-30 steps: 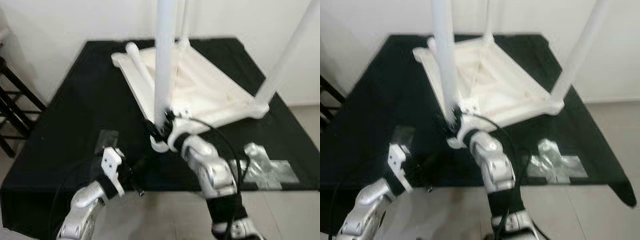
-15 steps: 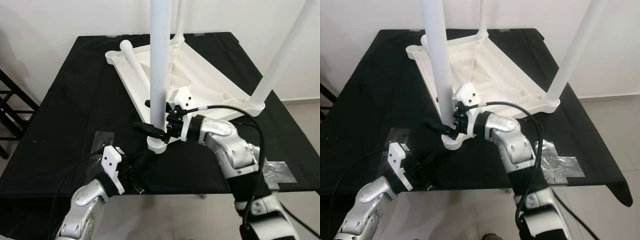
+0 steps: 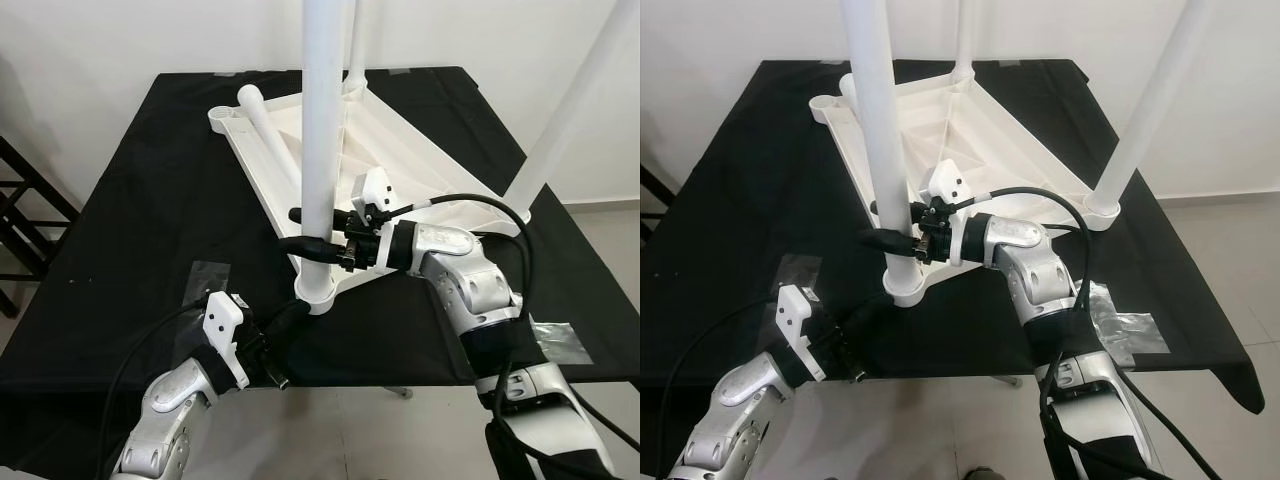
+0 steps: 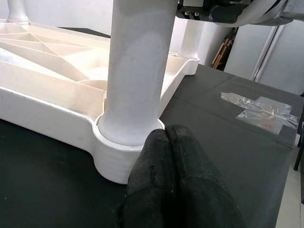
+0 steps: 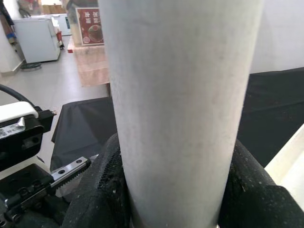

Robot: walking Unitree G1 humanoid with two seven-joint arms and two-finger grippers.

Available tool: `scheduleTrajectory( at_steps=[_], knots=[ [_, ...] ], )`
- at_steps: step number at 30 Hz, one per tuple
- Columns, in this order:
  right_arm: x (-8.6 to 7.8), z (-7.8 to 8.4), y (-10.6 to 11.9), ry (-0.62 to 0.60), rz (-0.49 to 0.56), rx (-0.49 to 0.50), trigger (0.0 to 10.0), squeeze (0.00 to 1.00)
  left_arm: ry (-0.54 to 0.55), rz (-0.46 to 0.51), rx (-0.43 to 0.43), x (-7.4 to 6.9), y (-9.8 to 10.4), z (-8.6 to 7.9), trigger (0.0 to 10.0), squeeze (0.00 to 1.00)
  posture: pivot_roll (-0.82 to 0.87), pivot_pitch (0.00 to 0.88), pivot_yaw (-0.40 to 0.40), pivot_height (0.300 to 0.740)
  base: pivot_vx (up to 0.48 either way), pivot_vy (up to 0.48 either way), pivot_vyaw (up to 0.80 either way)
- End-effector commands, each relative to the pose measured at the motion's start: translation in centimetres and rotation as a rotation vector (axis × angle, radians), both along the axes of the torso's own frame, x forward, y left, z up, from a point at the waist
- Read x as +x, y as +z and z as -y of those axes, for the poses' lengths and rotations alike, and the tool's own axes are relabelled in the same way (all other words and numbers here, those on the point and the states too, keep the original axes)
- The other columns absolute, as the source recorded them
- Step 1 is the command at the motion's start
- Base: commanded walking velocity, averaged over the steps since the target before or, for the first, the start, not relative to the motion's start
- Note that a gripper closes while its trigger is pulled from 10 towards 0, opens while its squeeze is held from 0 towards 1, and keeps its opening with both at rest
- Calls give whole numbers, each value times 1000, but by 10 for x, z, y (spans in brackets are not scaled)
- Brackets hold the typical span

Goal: Building children table

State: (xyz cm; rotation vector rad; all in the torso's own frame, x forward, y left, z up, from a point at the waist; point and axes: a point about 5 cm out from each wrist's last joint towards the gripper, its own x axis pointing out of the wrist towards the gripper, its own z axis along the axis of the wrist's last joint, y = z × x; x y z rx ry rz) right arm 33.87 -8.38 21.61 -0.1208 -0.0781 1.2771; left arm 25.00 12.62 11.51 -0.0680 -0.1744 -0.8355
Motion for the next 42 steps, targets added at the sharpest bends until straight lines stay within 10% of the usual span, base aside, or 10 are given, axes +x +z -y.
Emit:
scheduleTrajectory(
  at_steps=[1, 11, 19, 20, 27, 28, 36, 37, 38, 42],
  knots=[
    [-1, -6, -12, -16, -33, -10, 0, 0, 1, -19, 14, -3, -5, -1, 10000, 0, 55, 123, -15, 740, 0, 0, 0],
    [-24, -32, -83, -636, -290, 12, 0, 0, 2, -20, 14, -3, -6, -2, 10000, 0, 51, 122, -13, 740, 0, 0, 0],
    [-24, -37, -82, -724, -281, 40, 0, 0, -4, -23, 19, -3, -6, -3, 10000, 0, 48, 112, -6, 740, 0, 0, 0],
    [-19, -35, -79, -741, -268, 36, 10000, 0, -4, -23, 19, -3, -6, -3, 10000, 0, 50, 113, -8, 740, 0, 0, 0],
    [-10, -31, -62, -727, -222, 64, 10000, 0, 2, -20, 20, -2, -6, -3, 10000, 0, 56, 116, -12, 740, 0, 0, 0],
    [-8, -30, -60, -713, -222, 73, 10000, 1000, 3, -20, 20, -2, -6, -3, 10000, 0, 56, 116, -12, 740, 0, 0, 0],
    [-14, -26, -44, -570, -182, 162, 10000, 1000, 0, -20, 22, -3, -5, -3, 10000, 0, 69, 119, -5, 740, 0, 0, 0],
    [-22, -21, -45, -521, -167, 157, 10000, 573, 2, -20, 23, -3, -5, -4, 10000, 0, 66, 121, -2, 740, 0, 0, 0],
    [-22, -21, -45, -521, -167, 157, 10000, 573, 2, -20, 23, -3, -5, -4, 10000, 0, 66, 121, -2, 740, 0, 0, 0],
    [-40, -11, -51, -459, -150, 123, 10000, 0, 6, -21, 19, -3, -5, -5, 10000, 0, 57, 127, 3, 740, 0, 0, 0]
  ],
)
